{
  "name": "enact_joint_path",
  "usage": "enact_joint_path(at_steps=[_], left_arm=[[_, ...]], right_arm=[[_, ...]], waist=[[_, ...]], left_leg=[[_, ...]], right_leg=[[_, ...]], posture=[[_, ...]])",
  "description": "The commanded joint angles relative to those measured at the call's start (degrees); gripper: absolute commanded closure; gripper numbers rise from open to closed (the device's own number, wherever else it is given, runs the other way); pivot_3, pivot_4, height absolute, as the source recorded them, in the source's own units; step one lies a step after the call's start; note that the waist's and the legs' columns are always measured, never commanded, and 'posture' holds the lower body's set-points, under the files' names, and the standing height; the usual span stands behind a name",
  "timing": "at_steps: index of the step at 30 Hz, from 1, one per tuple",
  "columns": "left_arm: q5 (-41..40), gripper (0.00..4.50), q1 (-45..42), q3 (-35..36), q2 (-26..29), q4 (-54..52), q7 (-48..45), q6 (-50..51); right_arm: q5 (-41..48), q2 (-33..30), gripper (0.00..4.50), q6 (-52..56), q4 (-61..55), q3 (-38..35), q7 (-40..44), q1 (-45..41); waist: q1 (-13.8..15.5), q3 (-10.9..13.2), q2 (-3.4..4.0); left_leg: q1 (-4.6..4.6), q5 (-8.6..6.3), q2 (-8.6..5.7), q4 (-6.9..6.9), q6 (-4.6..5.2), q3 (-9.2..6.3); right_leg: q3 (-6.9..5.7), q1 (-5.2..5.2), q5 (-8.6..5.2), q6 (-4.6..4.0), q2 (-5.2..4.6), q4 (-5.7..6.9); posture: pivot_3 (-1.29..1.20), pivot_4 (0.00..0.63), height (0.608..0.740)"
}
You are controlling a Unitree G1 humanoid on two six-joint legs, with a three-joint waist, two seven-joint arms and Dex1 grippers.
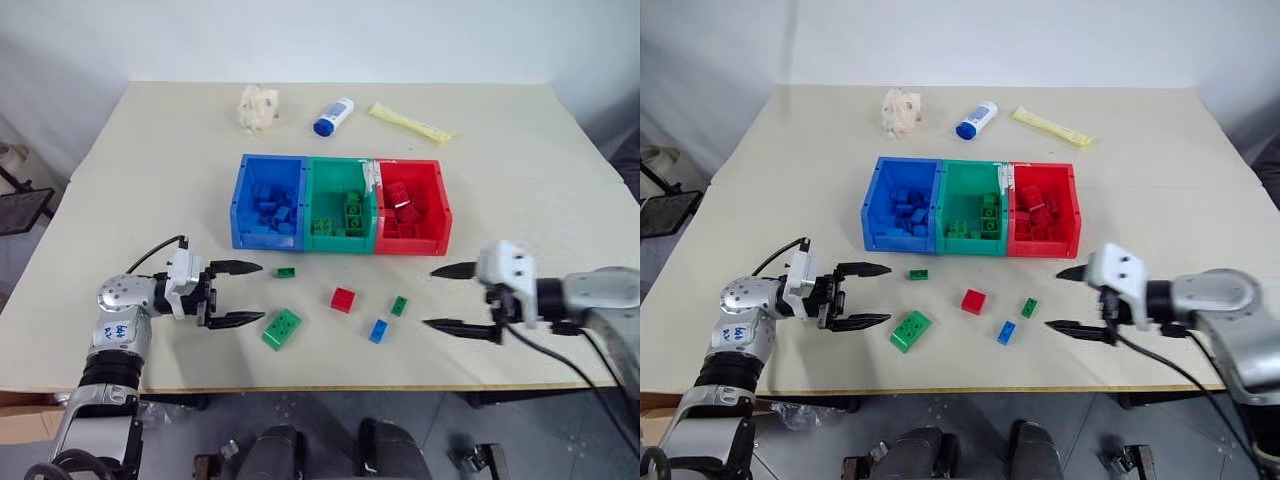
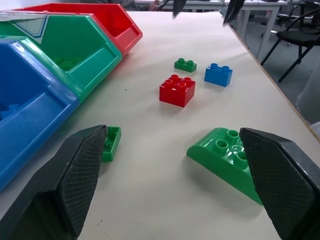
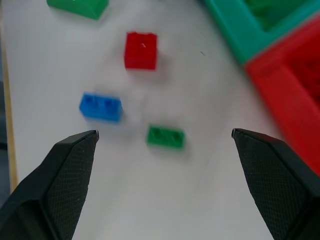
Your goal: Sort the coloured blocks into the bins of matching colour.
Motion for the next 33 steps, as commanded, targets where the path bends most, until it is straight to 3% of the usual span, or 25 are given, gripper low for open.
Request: enact_joint_path(at_steps=[1,8,21,25,31,33], left_arm=[[-1.3,0.00,1.5,0.9,0.7,-3.5,-0.9,0.7],[-2.7,0.00,6.8,1.6,1.5,-10.2,0.1,3.1],[-3.1,0.00,11.2,4.4,3.1,-13.6,2.8,4.4],[-3.1,0.00,11.9,4.4,2.7,-14.6,3.7,4.4],[-3.2,0.00,12.1,4.3,2.5,-15.0,4.4,4.5],[-3.1,0.00,11.8,4.2,2.5,-14.7,4.4,4.3]], right_arm=[[-3.3,2.9,0.03,0.0,1.1,4.6,-2.8,-4.2],[-10.8,6.2,0.03,-6.4,10.6,12.6,-2.0,-7.6],[-13.2,8.4,0.03,-12.2,18.3,14.3,1.5,-10.2],[-12.7,8.6,0.91,-9.5,19.2,14.9,2.6,-9.6],[-13.1,8.4,2.91,-11.4,20.2,13.8,2.1,-9.3],[-12.6,8.3,3.03,-11.2,19.7,13.1,2.0,-9.6]], waist=[[-0.1,0.0,0.00],[-0.1,0.0,-0.01],[-0.6,0.0,-0.08],[-0.7,0.0,-0.08],[-0.6,0.0,-0.08],[-0.6,0.0,-0.08]], left_leg=[[0.00,0.00,0.00,0.00,0.00,0.00],[0.01,0.00,-0.04,0.01,0.01,0.00],[0.07,0.00,0.02,0.02,0.01,0.02],[0.08,-0.01,0.03,0.02,0.00,0.01],[0.08,-0.01,0.03,0.02,0.00,0.00],[0.08,-0.01,0.03,0.02,0.00,0.00]], right_leg=[[-0.02,-0.01,0.00,0.00,0.01,0.01],[-0.12,0.00,0.00,0.00,0.02,0.08],[-0.25,0.04,0.00,-0.01,0.06,0.10],[-0.20,0.03,0.00,-0.01,0.05,0.11],[-0.12,0.04,-0.01,-0.01,0.04,0.12],[-0.12,0.04,-0.01,-0.01,0.03,0.12]], posture=[[0.00,0.150,0.740],[0.00,0.150,0.740],[0.00,0.150,0.740],[0.00,0.150,0.740],[0.00,0.150,0.740],[0.00,0.150,0.740]])
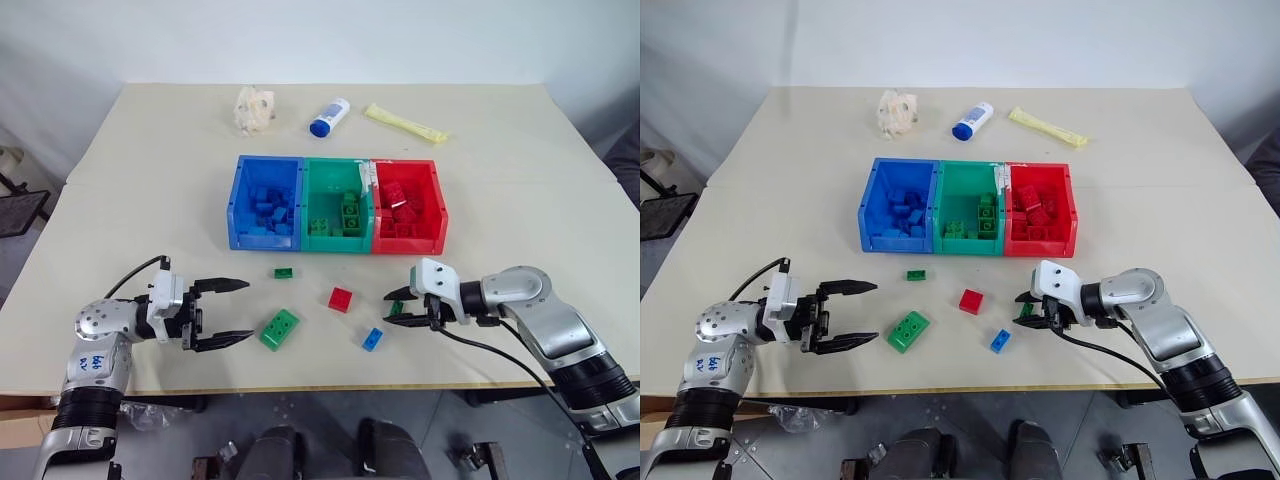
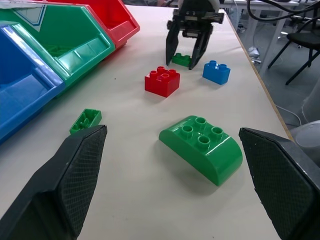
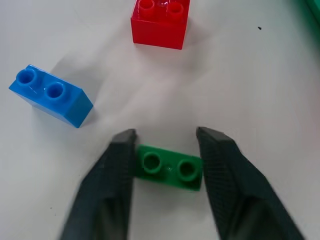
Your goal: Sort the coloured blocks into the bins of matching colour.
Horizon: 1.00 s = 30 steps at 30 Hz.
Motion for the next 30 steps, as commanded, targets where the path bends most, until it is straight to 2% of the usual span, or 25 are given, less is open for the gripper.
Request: enact_joint_path(at_steps=[1,6,10,15,20,29,30], left_arm=[[-0.8,0.00,-0.3,0.7,0.1,-1.2,0.2,-0.6],[-0.6,0.00,-1.3,0.6,-0.3,0.0,0.2,-0.9],[-0.2,0.00,-2.8,0.3,-0.8,1.5,0.2,-1.5],[0.4,0.00,-4.7,-0.2,-1.6,3.3,0.2,-2.3],[0.7,0.00,-5.8,-0.3,-1.9,4.4,0.1,-2.9],[1.1,0.00,-7.5,-0.1,-1.9,6.2,0.0,-3.8],[1.1,0.00,-7.6,-0.1,-1.9,6.4,0.0,-3.9]], right_arm=[[-0.7,-0.2,3.03,0.8,0.9,-1.7,-1.3,0.2],[2.1,1.0,3.03,3.0,-2.1,-4.3,-2.1,-1.4],[5.8,6.0,3.03,5.5,-4.3,-7.2,-5.3,-7.8],[4.6,13.2,3.03,4.6,3.8,-8.3,-11.0,-17.9],[1.8,19.4,3.03,-2.9,16.5,-8.0,-14.3,-26.5],[1.0,21.6,0.02,-6.9,20.9,-8.3,-13.3,-28.5],[1.2,21.1,0.02,-6.7,20.2,-8.5,-12.9,-28.2]], waist=[[0.0,0.0,0.00],[0.0,0.0,0.00],[-0.6,0.0,0.04],[-1.1,0.0,0.04],[-1.0,0.0,0.05],[-1.3,0.0,0.05],[-1.4,0.0,0.05]], left_leg=[[0.00,0.00,0.00,0.00,0.00,0.00],[-0.02,0.00,-0.01,0.01,0.00,0.00],[-0.03,0.00,-0.01,-0.01,-0.01,0.01],[-0.02,-0.01,0.02,-0.07,-0.03,0.01],[-0.04,-0.01,-0.11,-0.11,-0.02,-0.02],[-0.04,-0.01,-0.13,-0.13,-0.01,-0.09],[-0.04,-0.01,-0.12,-0.14,-0.01,-0.09]], right_leg=[[0.00,0.00,0.00,0.00,0.00,0.00],[0.00,-0.02,0.00,0.00,-0.01,0.01],[-0.01,-0.07,0.00,0.00,0.01,0.02],[-0.12,-0.16,-0.02,-0.05,0.06,0.14],[-0.16,-0.17,-0.02,-0.05,0.00,0.23],[-0.17,-0.20,-0.02,-0.04,0.00,0.35],[-0.17,-0.20,-0.02,-0.05,0.01,0.36]], posture=[[0.00,0.150,0.740],[0.00,0.150,0.740],[0.00,0.150,0.740],[0.00,0.150,0.740],[0.00,0.150,0.740],[0.00,0.150,0.740],[0.00,0.150,0.740]])
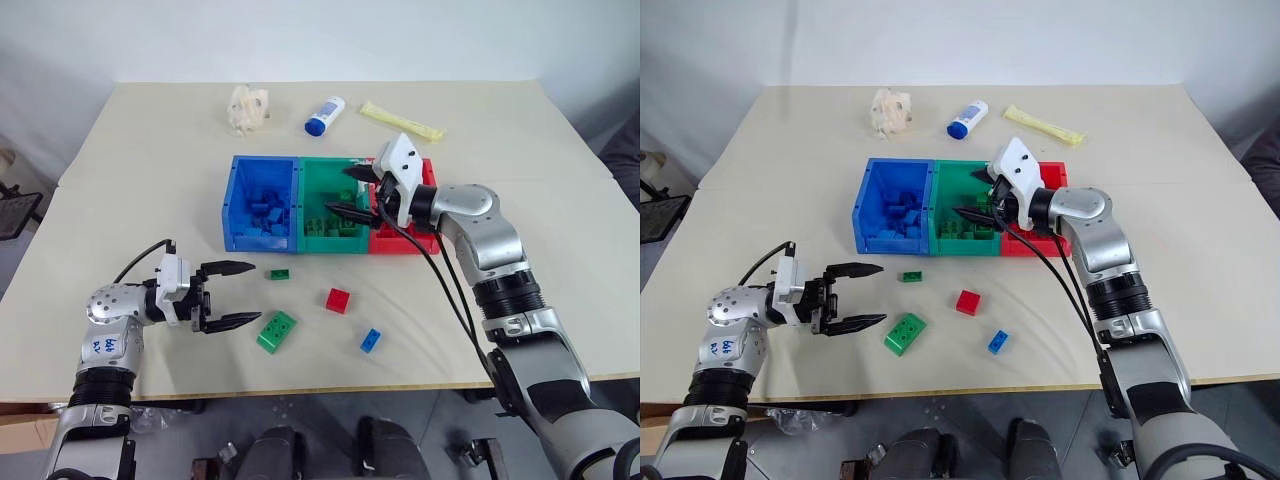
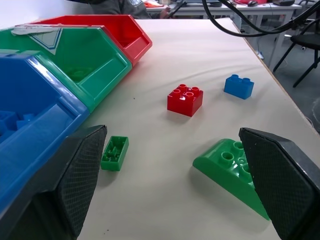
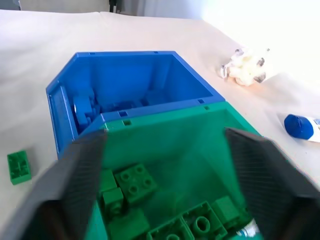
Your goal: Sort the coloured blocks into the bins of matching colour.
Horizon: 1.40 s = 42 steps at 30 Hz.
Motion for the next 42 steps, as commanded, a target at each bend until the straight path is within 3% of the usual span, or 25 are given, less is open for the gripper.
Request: enact_joint_path(at_steps=[1,13,20,26,30,37,42], left_arm=[[-0.1,0.00,-1.0,0.4,0.2,0.2,-0.1,-1.0],[0.2,0.00,-2.8,0.0,-0.1,3.0,-1.0,-2.0],[0.3,0.00,-3.0,-0.1,0.4,4.3,-1.8,-2.1],[0.3,0.00,-3.5,0.1,0.9,5.4,-2.6,-2.3],[0.4,0.00,-3.7,0.2,1.1,5.6,-3.1,-2.2],[-0.6,0.00,-1.3,0.1,1.1,0.9,-2.9,-0.8],[-2.3,0.00,3.7,0.6,2.2,-7.3,-2.0,2.7]], right_arm=[[1.2,-1.5,0.02,-0.5,-3.4,-1.8,1.6,0.1],[10.2,-15.4,0.02,7.8,-25.7,-7.2,11.6,17.3],[14.9,-31.4,0.02,14.0,-38.6,-16.5,17.8,39.2],[17.0,-35.9,0.02,15.7,-43.0,-23.3,18.4,49.6],[17.4,-36.1,0.02,16.9,-44.8,-23.3,17.0,50.4],[17.7,-34.1,0.02,23.0,-50.2,-16.3,10.8,46.3],[17.4,-30.9,0.02,30.1,-57.2,-6.1,5.0,41.6]], waist=[[-0.2,0.0,0.00],[0.4,0.0,-0.02],[1.8,0.0,-0.04],[2.0,0.0,-0.05],[1.9,0.0,-0.05],[1.9,0.0,-0.06],[1.8,0.0,-0.07]], left_leg=[[0.00,0.00,0.01,0.00,0.00,0.00],[-0.01,0.00,0.00,0.01,0.01,0.07],[-0.02,-0.06,0.02,0.04,0.10,0.12],[0.02,-0.06,0.13,0.16,0.10,0.19],[0.02,-0.08,0.15,0.16,0.07,0.17],[0.01,-0.10,0.16,0.16,0.03,0.11],[-0.01,-0.12,0.16,0.14,0.00,0.06]], right_leg=[[-0.01,0.00,0.00,0.00,0.01,0.00],[0.02,0.02,0.00,0.00,-0.02,-0.07],[0.01,0.10,0.01,0.02,-0.05,-0.26],[0.06,0.18,0.02,0.03,-0.03,-0.36],[0.26,0.18,0.02,0.03,-0.06,-0.37],[0.49,0.15,0.02,0.03,-0.37,-0.40],[0.47,0.15,0.01,0.02,-0.40,-0.47]], posture=[[0.00,0.150,0.740],[0.00,0.150,0.740],[0.00,0.150,0.740],[0.00,0.150,0.740],[0.00,0.150,0.740],[0.00,0.150,0.740],[0.00,0.150,0.740]])
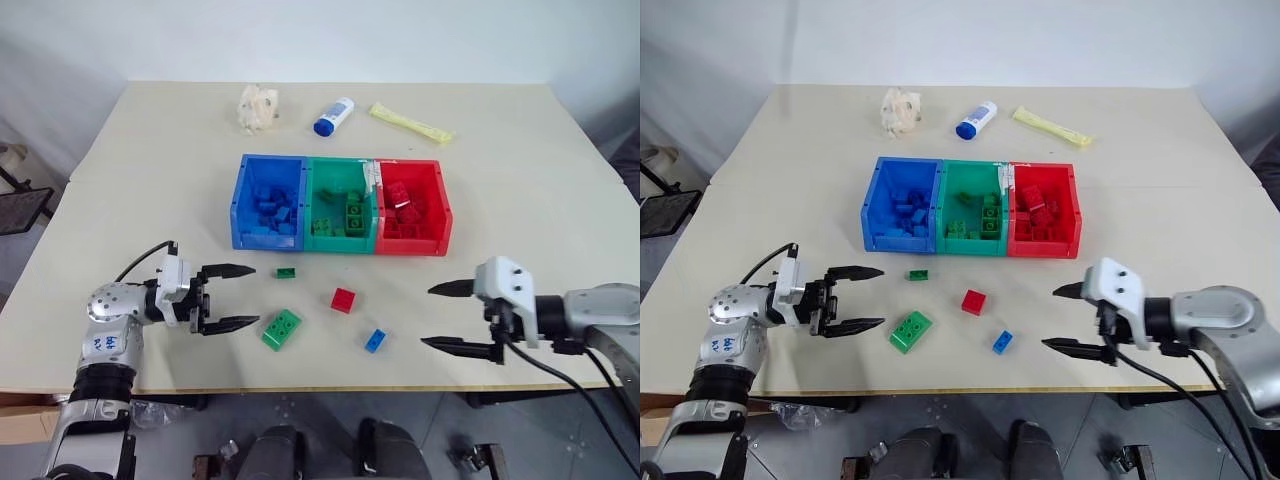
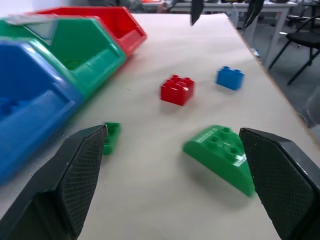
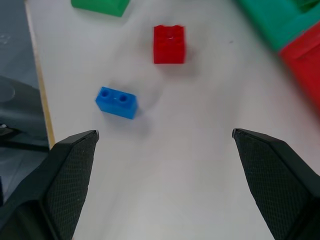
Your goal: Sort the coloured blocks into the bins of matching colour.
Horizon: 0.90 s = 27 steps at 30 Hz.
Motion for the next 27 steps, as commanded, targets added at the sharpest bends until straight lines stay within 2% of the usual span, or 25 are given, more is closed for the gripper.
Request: enact_joint_path(at_steps=[1,11,18,22,27], left_arm=[[-2.4,0.00,3.0,1.4,1.3,-6.8,0.9,2.4],[-4.1,0.00,9.9,2.1,1.6,-17.0,4.7,7.2],[-4.6,0.00,12.1,2.2,1.5,-20.0,6.4,8.2],[-4.7,0.00,12.7,2.1,1.4,-20.6,6.9,8.1],[-4.5,0.00,12.5,2.1,1.2,-20.0,7.1,7.6]], right_arm=[[0.4,1.9,0.02,3.8,-5.3,4.4,-3.6,-2.3],[-5.9,4.4,0.02,0.6,-0.1,14.8,-4.9,-5.8],[-9.1,6.8,0.02,-3.6,5.3,18.0,-4.0,-6.7],[-10.1,7.8,1.12,-5.3,6.8,18.2,-3.8,-6.3],[-9.3,8.8,2.88,-5.3,5.9,17.5,-3.6,-6.2]], waist=[[0.1,0.0,0.01],[0.0,0.0,0.00],[0.0,0.0,0.01],[0.0,0.0,0.00],[0.0,0.0,0.01]], left_leg=[[0.00,0.00,0.01,0.00,-0.01,0.00],[-0.01,-0.02,-0.03,0.00,0.00,-0.03],[0.00,-0.02,-0.02,-0.06,0.00,0.01],[0.00,-0.02,0.01,-0.06,0.00,0.01],[0.01,-0.02,0.02,-0.06,-0.01,0.01]], right_leg=[[0.00,0.00,0.00,0.00,0.00,0.00],[-0.02,0.04,0.00,0.00,-0.02,-0.08],[-0.03,0.03,0.00,0.00,0.10,-0.11],[-0.02,0.04,0.00,0.00,0.37,-0.10],[0.01,0.04,0.00,0.00,0.37,-0.12]], posture=[[0.00,0.150,0.740],[0.00,0.150,0.740],[0.00,0.150,0.740],[0.00,0.150,0.740],[0.00,0.150,0.740]])
